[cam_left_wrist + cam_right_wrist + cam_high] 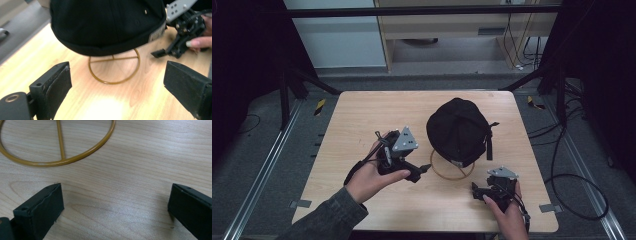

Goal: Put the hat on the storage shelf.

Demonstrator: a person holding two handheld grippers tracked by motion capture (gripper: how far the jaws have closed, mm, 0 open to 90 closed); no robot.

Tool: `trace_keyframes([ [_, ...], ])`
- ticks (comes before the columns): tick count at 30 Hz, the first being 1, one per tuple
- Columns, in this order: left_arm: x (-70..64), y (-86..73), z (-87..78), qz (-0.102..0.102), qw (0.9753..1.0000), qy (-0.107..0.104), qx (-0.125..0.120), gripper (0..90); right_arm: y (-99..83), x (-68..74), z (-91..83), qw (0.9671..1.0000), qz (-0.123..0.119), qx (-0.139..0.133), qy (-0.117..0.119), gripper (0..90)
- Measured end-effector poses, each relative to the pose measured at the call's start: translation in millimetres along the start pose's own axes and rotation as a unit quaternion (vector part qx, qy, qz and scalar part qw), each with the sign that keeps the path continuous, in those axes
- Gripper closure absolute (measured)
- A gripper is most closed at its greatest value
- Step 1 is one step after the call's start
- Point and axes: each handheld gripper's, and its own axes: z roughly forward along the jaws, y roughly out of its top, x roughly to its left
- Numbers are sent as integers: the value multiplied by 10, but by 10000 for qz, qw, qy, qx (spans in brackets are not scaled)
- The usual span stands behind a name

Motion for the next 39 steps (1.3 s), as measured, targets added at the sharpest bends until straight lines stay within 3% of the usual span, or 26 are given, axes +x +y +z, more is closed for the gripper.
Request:
trace_keyframes([
  [3,14,-120,33,-134,9999,-55,27,71,0,0,0,10000,1,0,0,4],
  [10,71,-364,79,-168,9998,-2,143,71,0,-1,0,10000,-2,1,3,4],
  [14,120,-484,75,-356,9993,-9,122,71,0,-1,0,10000,-3,1,4,4],
  [19,253,-773,88,-585,9979,164,219,74,0,-1,-1,10000,-6,3,4,4],
  [22,299,-886,104,-581,9973,315,316,74,0,-1,-1,10000,-5,3,4,3],
  [23,357,-1005,108,-709,9961,384,370,74,0,0,0,10000,3,-1,2,4],
  [26,405,-1121,107,-825,9947,441,429,74,0,-1,0,10000,-3,0,3,4],
  [27,450,-1232,106,-926,9934,485,474,74,0,-1,0,10000,-3,1,2,4],
  [39,655,-1707,99,-1250,9879,693,598,65,-2,3,-2,10000,10,0,3,4],
])
